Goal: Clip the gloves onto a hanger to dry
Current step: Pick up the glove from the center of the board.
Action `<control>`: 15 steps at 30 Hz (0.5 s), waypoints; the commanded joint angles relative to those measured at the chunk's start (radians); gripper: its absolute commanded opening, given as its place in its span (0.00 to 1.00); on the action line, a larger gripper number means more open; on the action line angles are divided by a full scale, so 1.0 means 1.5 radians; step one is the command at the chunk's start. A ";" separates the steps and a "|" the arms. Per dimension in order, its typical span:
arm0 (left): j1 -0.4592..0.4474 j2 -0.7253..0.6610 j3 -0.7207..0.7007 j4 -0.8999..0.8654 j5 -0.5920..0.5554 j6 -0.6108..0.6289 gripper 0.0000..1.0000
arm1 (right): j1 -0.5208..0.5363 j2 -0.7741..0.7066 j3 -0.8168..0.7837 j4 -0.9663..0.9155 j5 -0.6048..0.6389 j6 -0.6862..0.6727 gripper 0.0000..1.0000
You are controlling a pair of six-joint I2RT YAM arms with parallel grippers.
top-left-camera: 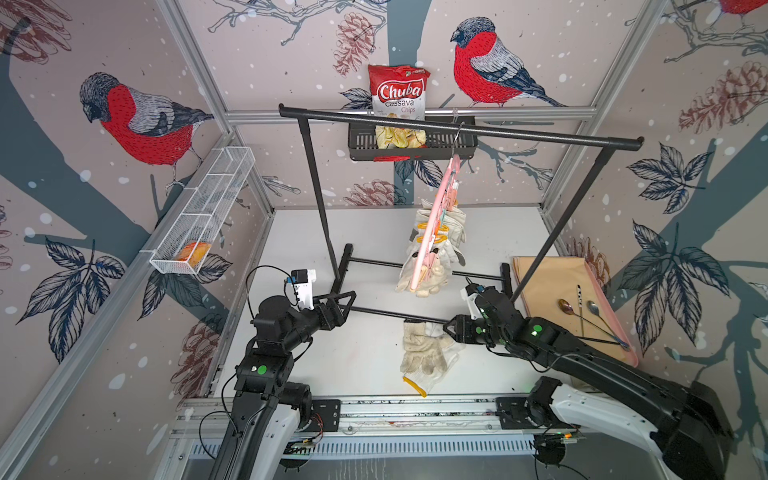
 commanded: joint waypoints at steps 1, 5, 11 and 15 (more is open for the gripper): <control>-0.005 0.005 -0.009 0.022 -0.062 -0.057 0.83 | 0.009 0.052 0.017 0.050 -0.033 -0.037 0.45; -0.019 0.009 -0.028 0.042 -0.081 -0.103 0.83 | 0.023 0.147 0.053 0.054 -0.036 -0.070 0.45; -0.072 0.034 -0.037 0.064 -0.122 -0.126 0.83 | 0.031 0.263 0.121 0.059 -0.040 -0.103 0.45; -0.083 0.049 -0.036 0.076 -0.130 -0.127 0.83 | 0.035 0.321 0.147 0.049 -0.041 -0.111 0.44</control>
